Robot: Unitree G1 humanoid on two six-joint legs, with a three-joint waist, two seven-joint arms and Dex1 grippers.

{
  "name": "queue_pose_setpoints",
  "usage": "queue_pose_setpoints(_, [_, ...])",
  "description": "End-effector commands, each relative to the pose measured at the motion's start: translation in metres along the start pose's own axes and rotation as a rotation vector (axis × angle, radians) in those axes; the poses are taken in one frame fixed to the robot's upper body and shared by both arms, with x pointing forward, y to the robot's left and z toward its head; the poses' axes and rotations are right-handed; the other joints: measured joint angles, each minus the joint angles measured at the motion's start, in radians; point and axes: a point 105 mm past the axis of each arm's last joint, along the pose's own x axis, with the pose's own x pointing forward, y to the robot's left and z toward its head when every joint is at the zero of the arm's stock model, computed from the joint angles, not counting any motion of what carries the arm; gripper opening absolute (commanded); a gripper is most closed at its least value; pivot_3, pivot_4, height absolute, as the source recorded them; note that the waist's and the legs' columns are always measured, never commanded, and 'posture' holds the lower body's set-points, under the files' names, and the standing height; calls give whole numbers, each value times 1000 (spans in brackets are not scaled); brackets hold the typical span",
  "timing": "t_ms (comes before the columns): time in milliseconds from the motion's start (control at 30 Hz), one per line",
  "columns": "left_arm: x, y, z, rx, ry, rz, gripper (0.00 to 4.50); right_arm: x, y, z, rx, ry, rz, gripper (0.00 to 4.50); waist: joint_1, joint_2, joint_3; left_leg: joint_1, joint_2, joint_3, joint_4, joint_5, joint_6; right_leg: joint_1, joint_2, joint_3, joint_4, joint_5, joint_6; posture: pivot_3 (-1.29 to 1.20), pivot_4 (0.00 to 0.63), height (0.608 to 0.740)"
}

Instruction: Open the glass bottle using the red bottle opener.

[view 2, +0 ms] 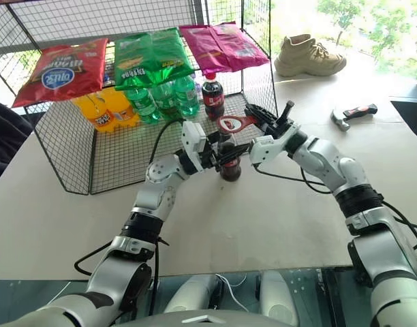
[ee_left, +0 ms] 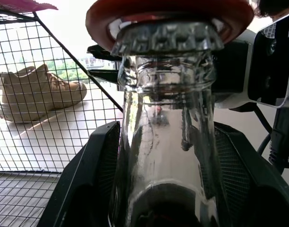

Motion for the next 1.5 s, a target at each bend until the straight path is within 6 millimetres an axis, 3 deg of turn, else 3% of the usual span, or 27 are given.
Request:
queue_pose_setpoints(33, [5, -3, 1, 6, -3, -15, 2261, -1, -12, -5, -82, -19, 5, 0, 0, 0, 0, 0, 0, 0, 0, 0, 0, 0, 0, 0, 0, 0, 0, 0, 150, 740])
queue_pose_setpoints(200, [4, -3, -1, 2, -1, -14, 2261, 0, -29, -9, -165, -31, -19, 0, 1, 0, 0, 0, 0, 0, 0, 0, 0, 0, 0, 0, 0, 0, 0, 0, 150, 740])
queue_pose_setpoints(300, [4, -3, -1, 1, -1, -12, 2261, 0, -33, -11, -83, -14, -59, 0, 1, 0, 0, -1, 0, 0, 0, 0, 0, 0, 0, 0, -1, 0, 0, 0, 150, 740])
queue_pose_setpoints(533, [3, -2, -1, 2, 1, -7, 2261, 0, 3, 2, 247, 0, -43, 0, 2, 0, 0, -1, 0, -1, 0, 0, 0, 0, -1, -1, -1, 0, 0, 0, 150, 740])
queue_pose_setpoints(633, [2, -2, -2, 2, 4, -4, 2261, 1, 29, 20, 326, -23, 22, 0, 0, 0, 0, -1, 0, -1, 0, 0, 0, 0, -1, -1, -1, 0, 0, 0, 150, 740])
queue_pose_setpoints(733, [2, -2, -2, 1, 5, -4, 2261, 1, 42, 31, 310, -44, 82, 0, 0, 0, 0, -1, 0, -1, 0, 0, 0, 0, 0, -1, 0, 0, 0, 0, 150, 740])
queue_pose_setpoints(1033, [3, -2, -2, -2, 3, -5, 2261, -3, 48, 41, 228, -87, 121, 0, 0, 0, 0, 0, 0, -1, 1, 0, 0, 0, 0, -1, 0, 0, 0, 0, 150, 740])
queue_pose_setpoints(1200, [3, -2, -3, -4, 4, -4, 2261, 1, 35, 40, 156, -100, 80, 0, 1, 0, 0, 0, 0, -1, 1, 0, 0, 0, 0, -1, 0, 0, 0, 0, 150, 740])
queue_pose_setpoints(1333, [3, -2, -5, -7, 6, -5, 2261, 3, 7, 21, 47, -75, 39, 0, 1, 0, 0, 0, 0, -1, 1, 0, 0, 0, 0, -1, 0, 0, 0, 0, 150, 740])
queue_pose_setpoints(1500, [3, -3, -5, -9, 8, -5, 2261, 1, -10, 5, -47, -60, 33, 0, 3, 0, 0, -1, 0, -1, 1, 0, 0, 0, 0, -1, 0, 0, 0, 0, 150, 740])
